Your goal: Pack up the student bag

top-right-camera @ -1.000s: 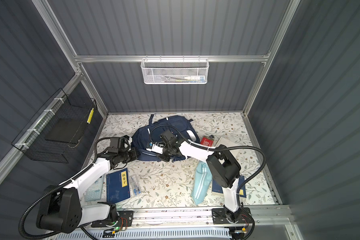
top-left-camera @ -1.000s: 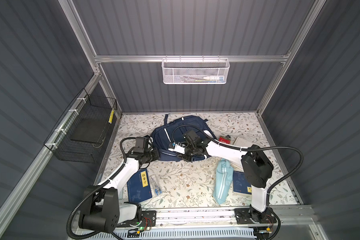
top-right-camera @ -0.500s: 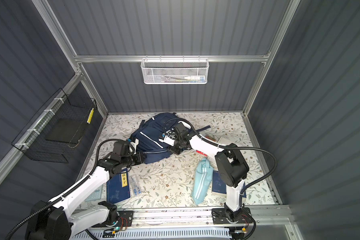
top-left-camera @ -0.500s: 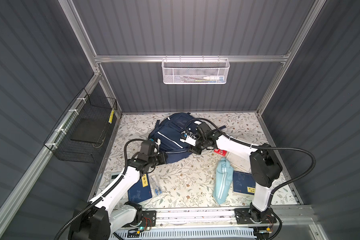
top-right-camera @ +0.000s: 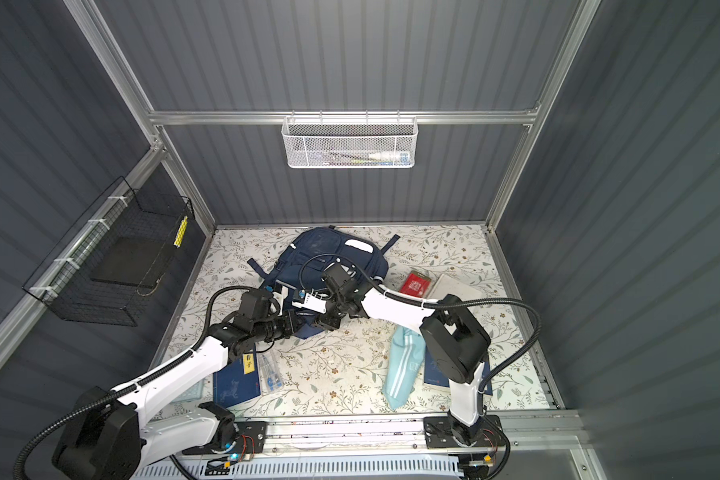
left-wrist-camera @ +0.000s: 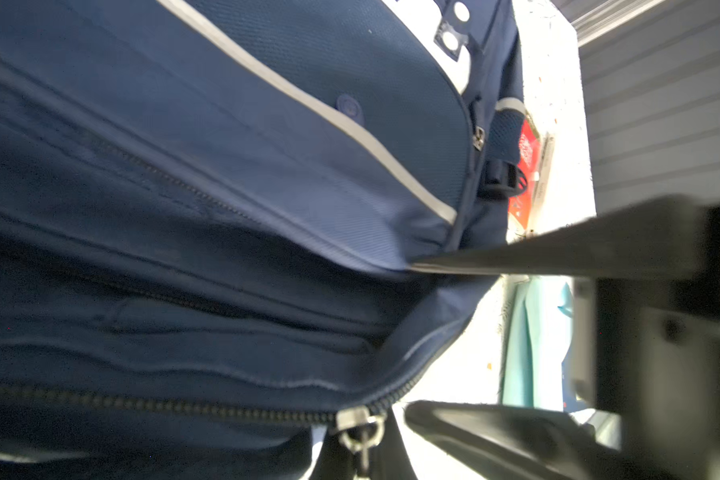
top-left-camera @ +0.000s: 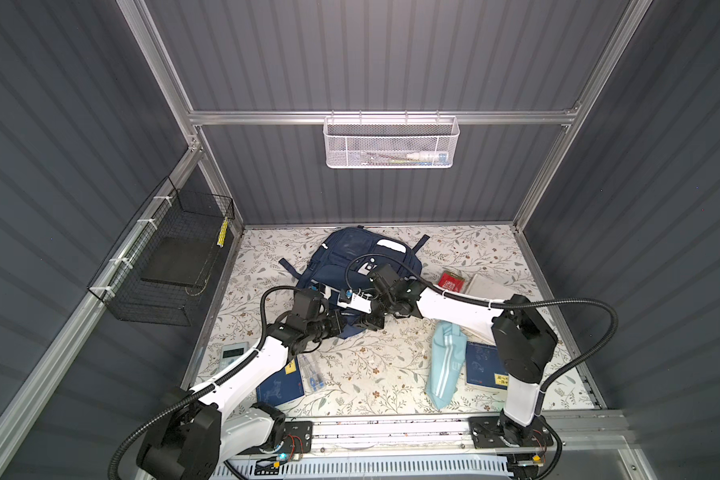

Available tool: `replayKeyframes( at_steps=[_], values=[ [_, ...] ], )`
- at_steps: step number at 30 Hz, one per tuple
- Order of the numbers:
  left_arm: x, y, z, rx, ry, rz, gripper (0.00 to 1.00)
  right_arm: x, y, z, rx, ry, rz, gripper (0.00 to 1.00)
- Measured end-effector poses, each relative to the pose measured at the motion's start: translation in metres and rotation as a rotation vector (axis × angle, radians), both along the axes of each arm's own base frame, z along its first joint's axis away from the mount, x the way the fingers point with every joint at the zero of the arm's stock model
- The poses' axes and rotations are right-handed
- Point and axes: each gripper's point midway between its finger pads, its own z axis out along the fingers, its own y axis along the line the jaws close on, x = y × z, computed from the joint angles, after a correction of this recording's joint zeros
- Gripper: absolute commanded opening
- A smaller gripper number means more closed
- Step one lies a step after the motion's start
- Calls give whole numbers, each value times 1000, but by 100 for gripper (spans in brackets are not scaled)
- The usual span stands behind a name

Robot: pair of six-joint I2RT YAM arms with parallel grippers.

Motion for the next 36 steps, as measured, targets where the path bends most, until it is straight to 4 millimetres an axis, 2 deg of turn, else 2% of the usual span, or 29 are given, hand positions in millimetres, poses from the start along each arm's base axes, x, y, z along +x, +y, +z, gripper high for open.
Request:
replayKeyframes(
  at_steps=[2, 3, 8, 12, 17, 18, 19, 20, 21, 23, 25, 27, 31, 34, 36],
  values=[
    [0, 1, -2, 6, 4, 3, 0, 3, 2, -4, -6, -3, 6, 12],
    [0, 2, -2, 11, 3, 5, 0, 3, 3, -5, -5, 10, 14, 7],
    [8, 15, -12, 26, 35, 15, 0, 0, -2, -11, -20, 20, 23, 0],
    [26, 54, -22, 39, 85, 110, 0, 0, -20, -18, -34, 7, 28, 0],
    [48, 85, -16, 68, 84, 157, 0, 11, -37, -7, -24, -25, 4, 2],
    [53, 91, -14, 72, 77, 165, 0, 15, -40, -4, -15, -31, -7, 4],
    [56, 94, -12, 73, 71, 164, 0, 19, -44, -3, -10, -33, -19, 11],
    [57, 94, -9, 67, 62, 154, 0, 23, -49, -1, -5, -29, -34, 24],
    [57, 92, -6, 58, 52, 141, 0, 27, -54, 0, -7, -25, -53, 34],
    [57, 89, 1, 41, 37, 137, 0, 33, -68, 0, -34, -8, -103, 45],
    [54, 80, 8, 27, 14, 124, 0, 37, -80, 0, -59, 12, -163, 53],
    [45, 59, 17, 31, -12, 80, 0, 37, -81, 7, -54, 20, -203, 58],
    [14, 6, 37, -28, -35, -54, 0, 16, -51, 33, 18, 13, -181, 64],
    [4, -6, 42, -51, -31, -77, 0, 2, -24, 47, 62, -6, -130, 62],
    [2, -10, 43, -62, -23, -77, 0, 0, -11, 49, 67, -12, -109, 54]
  ],
)
